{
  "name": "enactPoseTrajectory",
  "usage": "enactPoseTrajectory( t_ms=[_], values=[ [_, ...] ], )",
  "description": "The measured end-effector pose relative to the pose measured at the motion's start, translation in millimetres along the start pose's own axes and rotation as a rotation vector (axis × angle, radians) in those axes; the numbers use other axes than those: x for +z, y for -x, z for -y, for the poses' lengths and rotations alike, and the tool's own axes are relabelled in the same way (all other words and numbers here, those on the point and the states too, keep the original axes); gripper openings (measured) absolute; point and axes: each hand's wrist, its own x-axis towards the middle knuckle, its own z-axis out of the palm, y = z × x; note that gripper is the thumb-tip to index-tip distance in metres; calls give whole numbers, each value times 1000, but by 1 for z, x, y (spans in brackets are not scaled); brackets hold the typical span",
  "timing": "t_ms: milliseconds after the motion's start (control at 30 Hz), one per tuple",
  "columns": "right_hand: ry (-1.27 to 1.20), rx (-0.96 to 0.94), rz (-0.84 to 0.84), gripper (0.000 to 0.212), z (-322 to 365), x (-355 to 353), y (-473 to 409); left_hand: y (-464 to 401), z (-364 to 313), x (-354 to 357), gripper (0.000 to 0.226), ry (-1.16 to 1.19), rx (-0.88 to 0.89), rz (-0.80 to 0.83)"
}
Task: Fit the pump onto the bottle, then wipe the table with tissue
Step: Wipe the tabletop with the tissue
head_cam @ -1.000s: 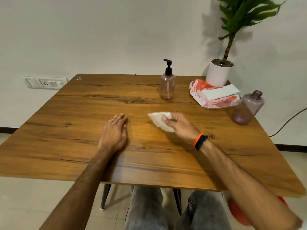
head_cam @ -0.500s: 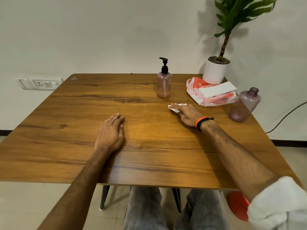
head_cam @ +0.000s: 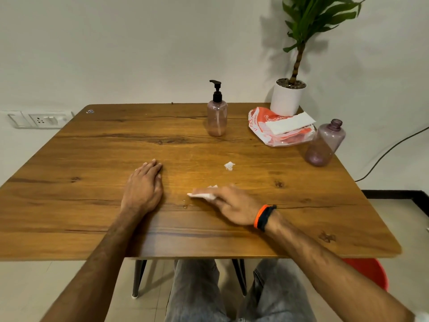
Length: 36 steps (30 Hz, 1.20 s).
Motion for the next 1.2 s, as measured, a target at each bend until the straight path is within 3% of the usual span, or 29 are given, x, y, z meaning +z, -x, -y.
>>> enactPoseTrajectory(
  t_ms=[167,300,400,500,567,700,833,1200],
  values=[
    [-257,226,-368,27,-28,-53,-28,-1,3,3,44,2,-2,-4],
    [71,280,-511,42,-55,-85,-53,-2,5,3,52,1,-5,5],
    [309,328,-415,56,-73,-93,-65,-3,6,4,58,-6,-5,10],
    [405,386,-229,50,-87,-87,-69,-3,8,4,58,-10,-5,11],
    [387,396,-150,49,-93,-81,-66,-3,8,4,57,-10,-3,13],
    [307,350,-187,53,-93,-74,-59,-3,7,4,56,-6,1,8],
    [249,290,-143,51,-76,-60,-46,-2,7,5,44,-8,3,-4],
    [185,75,44,48,-23,-19,-1,-3,3,4,45,-7,8,-8]
  ],
)
